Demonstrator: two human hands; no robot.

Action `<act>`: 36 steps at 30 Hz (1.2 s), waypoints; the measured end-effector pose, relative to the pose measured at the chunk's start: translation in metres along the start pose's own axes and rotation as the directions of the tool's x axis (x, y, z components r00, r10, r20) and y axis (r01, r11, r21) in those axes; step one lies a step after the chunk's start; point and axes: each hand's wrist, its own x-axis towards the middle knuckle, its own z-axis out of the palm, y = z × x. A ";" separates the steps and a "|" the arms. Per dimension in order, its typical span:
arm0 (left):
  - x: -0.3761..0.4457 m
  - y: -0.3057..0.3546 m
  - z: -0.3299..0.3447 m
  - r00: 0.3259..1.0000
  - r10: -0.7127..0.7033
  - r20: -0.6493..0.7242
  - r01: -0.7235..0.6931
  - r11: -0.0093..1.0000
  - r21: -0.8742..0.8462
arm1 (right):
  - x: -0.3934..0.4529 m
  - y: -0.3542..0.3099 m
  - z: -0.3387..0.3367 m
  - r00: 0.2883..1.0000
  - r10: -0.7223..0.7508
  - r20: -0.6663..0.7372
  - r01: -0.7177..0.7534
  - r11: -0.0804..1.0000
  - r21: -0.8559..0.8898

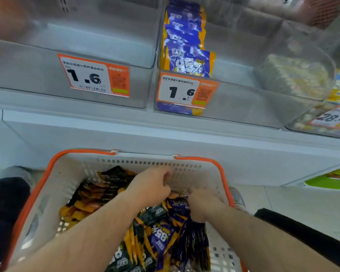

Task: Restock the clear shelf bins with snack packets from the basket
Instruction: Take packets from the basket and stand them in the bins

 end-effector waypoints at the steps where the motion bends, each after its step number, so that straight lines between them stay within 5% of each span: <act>1: 0.002 -0.002 0.001 1.000 -0.012 0.013 0.012 1.000 -0.008 | 0.004 -0.001 0.006 0.999 0.016 0.051 -0.012 0.997 -0.082; 4: 0.006 -0.005 0.005 0.999 -0.030 0.039 0.031 0.999 -0.021 | 0.013 0.000 0.019 0.990 0.065 0.125 -0.035 0.973 -0.227; 7: 0.005 -0.009 0.009 0.997 -0.047 0.064 0.047 0.999 -0.011 | 0.013 0.001 0.016 0.997 0.060 0.041 -0.052 0.983 -0.176; 11: -0.003 -0.016 0.016 0.991 -0.047 0.122 0.042 0.998 0.038 | -0.012 0.003 -0.021 0.967 0.013 -0.256 -0.017 1.000 -0.013; 14: -0.009 -0.012 0.023 0.994 0.000 0.112 -0.004 0.999 0.033 | -0.031 0.010 -0.050 0.949 0.132 -0.288 -0.027 0.940 0.341; 16: -0.013 -0.003 0.024 0.993 0.060 0.099 -0.067 0.995 0.068 | -0.043 0.012 -0.070 0.934 0.274 -0.228 -0.074 0.776 0.627; 19: -0.021 0.015 0.020 0.986 0.162 0.031 -0.164 0.976 0.145 | -0.071 0.012 -0.103 0.900 0.431 -0.064 -0.098 0.343 0.934; 21: -0.023 0.024 0.015 0.947 0.280 -0.157 -0.265 0.958 0.109 | -0.090 0.013 -0.123 0.918 0.397 0.012 -0.044 0.072 0.996; 24: -0.024 0.037 -0.009 0.867 0.231 -0.441 -0.292 0.954 -0.074 | -0.118 0.020 -0.150 0.963 0.270 0.008 0.015 -0.082 0.996; 28: -0.026 0.054 -0.055 0.882 0.008 -0.471 -0.237 0.872 -0.429 | -0.137 0.036 -0.180 0.924 0.307 -0.227 0.245 -0.019 0.969; 32: -0.025 0.067 -0.085 0.873 0.020 -0.487 -0.315 0.786 -0.531 | -0.149 0.038 -0.208 0.846 0.300 -0.441 0.387 0.223 0.895; 36: -0.022 0.078 -0.106 0.838 0.052 -0.544 -0.400 0.735 -0.547 | -0.152 0.030 -0.223 0.799 0.234 -0.555 0.490 0.282 0.825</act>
